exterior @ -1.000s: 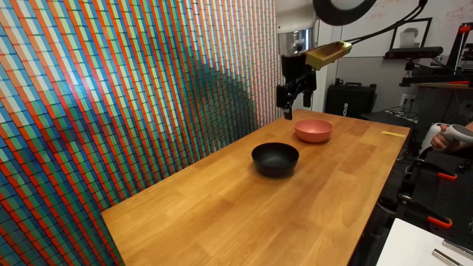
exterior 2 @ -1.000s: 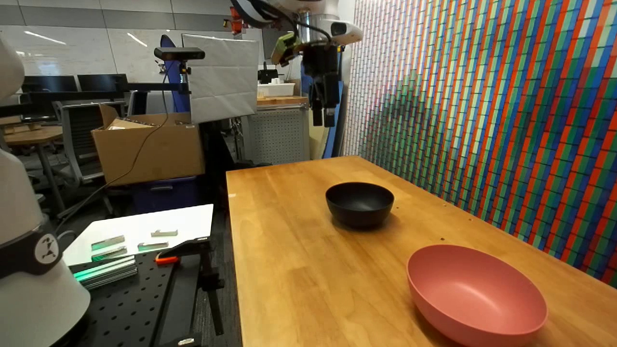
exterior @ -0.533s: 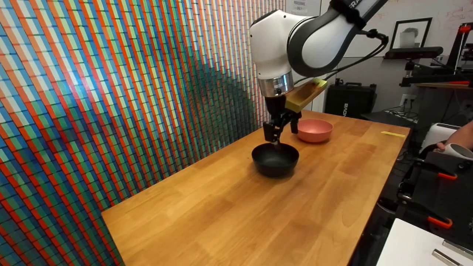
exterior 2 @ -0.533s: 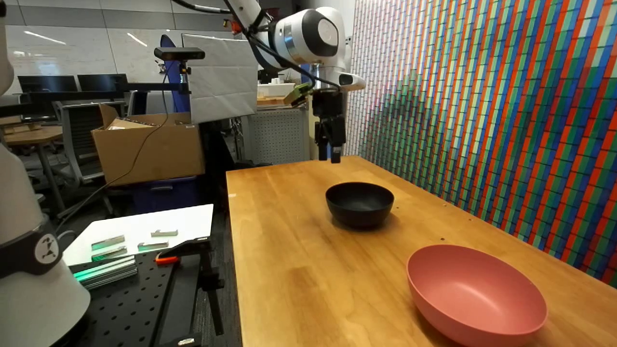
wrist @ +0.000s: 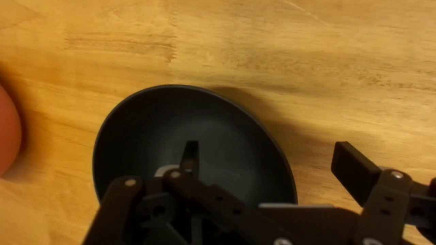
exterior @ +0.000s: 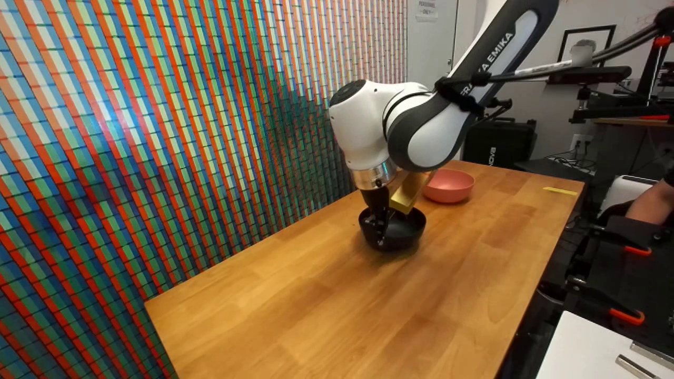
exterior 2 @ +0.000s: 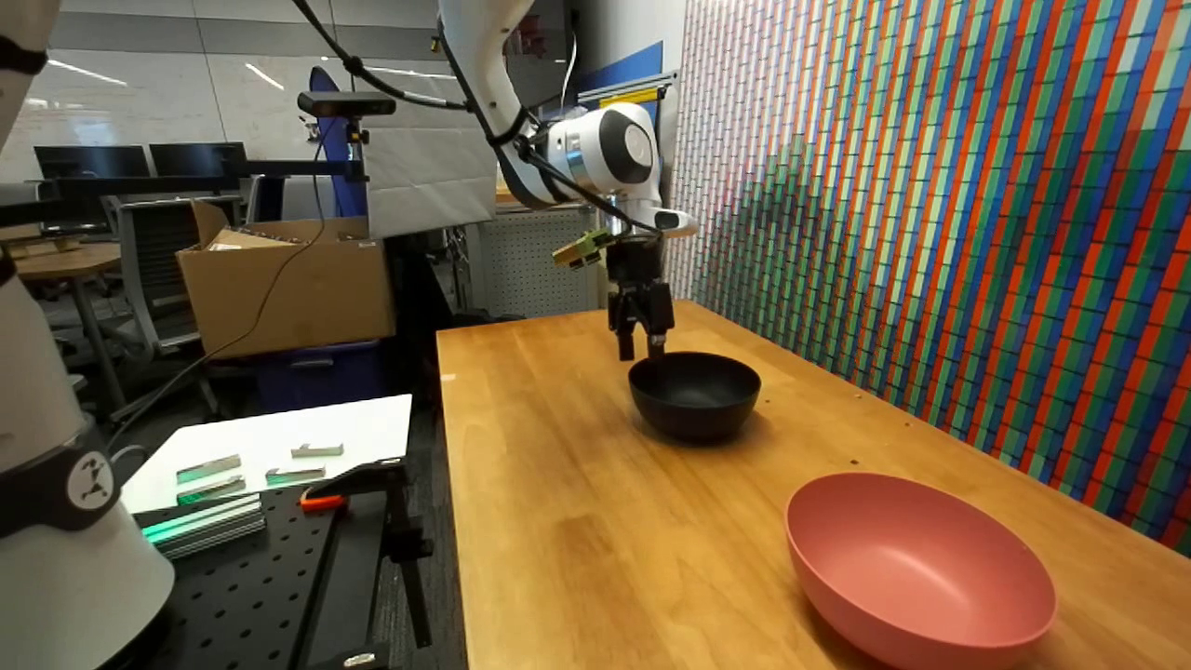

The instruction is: Put the black bowl on top of the pink bowl

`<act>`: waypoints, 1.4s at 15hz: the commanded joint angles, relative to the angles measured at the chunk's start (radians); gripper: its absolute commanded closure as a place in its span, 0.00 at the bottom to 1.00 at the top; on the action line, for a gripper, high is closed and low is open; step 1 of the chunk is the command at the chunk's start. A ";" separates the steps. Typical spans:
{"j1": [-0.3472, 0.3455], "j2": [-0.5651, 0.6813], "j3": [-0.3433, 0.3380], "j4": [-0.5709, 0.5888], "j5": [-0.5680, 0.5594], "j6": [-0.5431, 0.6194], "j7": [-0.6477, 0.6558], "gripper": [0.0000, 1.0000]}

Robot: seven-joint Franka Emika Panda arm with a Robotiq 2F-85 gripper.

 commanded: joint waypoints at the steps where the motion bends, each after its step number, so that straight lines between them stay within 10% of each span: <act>1: 0.037 0.140 -0.072 0.117 -0.055 0.028 -0.005 0.00; 2: 0.040 0.169 -0.084 0.138 -0.058 0.030 -0.011 0.25; 12: 0.036 0.251 -0.126 0.243 -0.032 0.043 -0.053 0.95; 21: 0.004 0.163 -0.133 0.213 0.008 0.024 -0.056 0.95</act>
